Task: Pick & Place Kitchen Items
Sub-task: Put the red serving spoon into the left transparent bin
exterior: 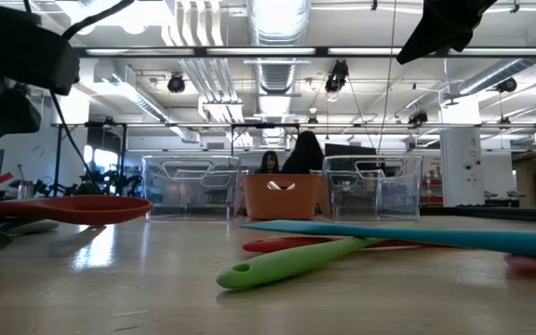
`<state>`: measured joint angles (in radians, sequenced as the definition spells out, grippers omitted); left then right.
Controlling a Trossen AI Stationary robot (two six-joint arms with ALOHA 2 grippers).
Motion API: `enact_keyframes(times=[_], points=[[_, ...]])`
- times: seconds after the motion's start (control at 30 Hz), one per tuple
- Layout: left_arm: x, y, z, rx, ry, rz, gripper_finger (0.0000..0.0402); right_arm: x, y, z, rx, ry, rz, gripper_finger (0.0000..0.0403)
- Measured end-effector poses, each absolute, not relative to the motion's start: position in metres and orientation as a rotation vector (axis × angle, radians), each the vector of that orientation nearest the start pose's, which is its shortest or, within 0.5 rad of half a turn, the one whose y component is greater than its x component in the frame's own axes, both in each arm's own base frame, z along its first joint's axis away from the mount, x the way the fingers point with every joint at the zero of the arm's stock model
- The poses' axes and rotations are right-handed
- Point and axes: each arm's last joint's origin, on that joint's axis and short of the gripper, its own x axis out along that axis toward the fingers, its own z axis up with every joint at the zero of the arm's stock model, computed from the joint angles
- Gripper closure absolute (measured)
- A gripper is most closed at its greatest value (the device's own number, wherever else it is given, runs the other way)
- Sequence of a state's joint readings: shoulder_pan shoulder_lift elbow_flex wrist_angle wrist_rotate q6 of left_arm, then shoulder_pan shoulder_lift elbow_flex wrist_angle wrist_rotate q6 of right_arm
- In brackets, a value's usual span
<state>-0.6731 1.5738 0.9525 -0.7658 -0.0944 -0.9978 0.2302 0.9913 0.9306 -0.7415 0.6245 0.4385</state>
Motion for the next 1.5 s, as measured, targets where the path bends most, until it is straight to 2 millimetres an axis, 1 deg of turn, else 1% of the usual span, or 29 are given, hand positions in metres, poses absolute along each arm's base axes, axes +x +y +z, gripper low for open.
enact_keyframes(times=[0.27,0.5,0.63,0.73,0.83,0.87,1.1,1.23,1.33,1.5], points=[[0.209,-0.162,0.167,-0.294,1.383,0.220,0.0234,0.186,0.026,0.304,0.083,0.631,-0.522,0.0385],[0.206,-0.157,0.152,-0.301,1.362,0.202,0.0241,0.186,0.026,0.304,0.086,0.630,-0.523,0.0385],[0.205,-0.154,0.148,-0.308,1.360,0.212,0.0262,0.186,0.026,0.304,0.087,0.629,-0.523,0.0385],[0.205,-0.153,0.148,-0.305,1.359,0.220,0.0296,0.186,0.026,0.304,0.087,0.628,-0.523,0.0385],[0.206,-0.154,0.150,-0.306,1.357,0.218,0.0344,0.186,0.026,0.304,0.088,0.627,-0.523,0.0385],[0.206,-0.154,0.151,-0.309,1.357,0.220,0.0354,0.186,0.026,0.304,0.088,0.627,-0.522,0.0385],[0.210,-0.156,0.155,-0.361,1.347,0.239,0.0353,0.186,0.026,0.304,0.090,0.623,-0.522,0.0385],[0.214,-0.159,0.161,-0.376,1.330,0.226,0.0353,0.186,0.026,0.304,0.088,0.624,-0.521,0.0385],[0.217,-0.162,0.170,-0.382,1.320,0.212,0.0353,0.186,0.026,0.304,0.087,0.624,-0.521,0.0385],[0.220,-0.163,0.192,-0.392,1.260,0.170,0.0353,0.186,0.026,0.304,0.087,0.624,-0.521,0.0385]])
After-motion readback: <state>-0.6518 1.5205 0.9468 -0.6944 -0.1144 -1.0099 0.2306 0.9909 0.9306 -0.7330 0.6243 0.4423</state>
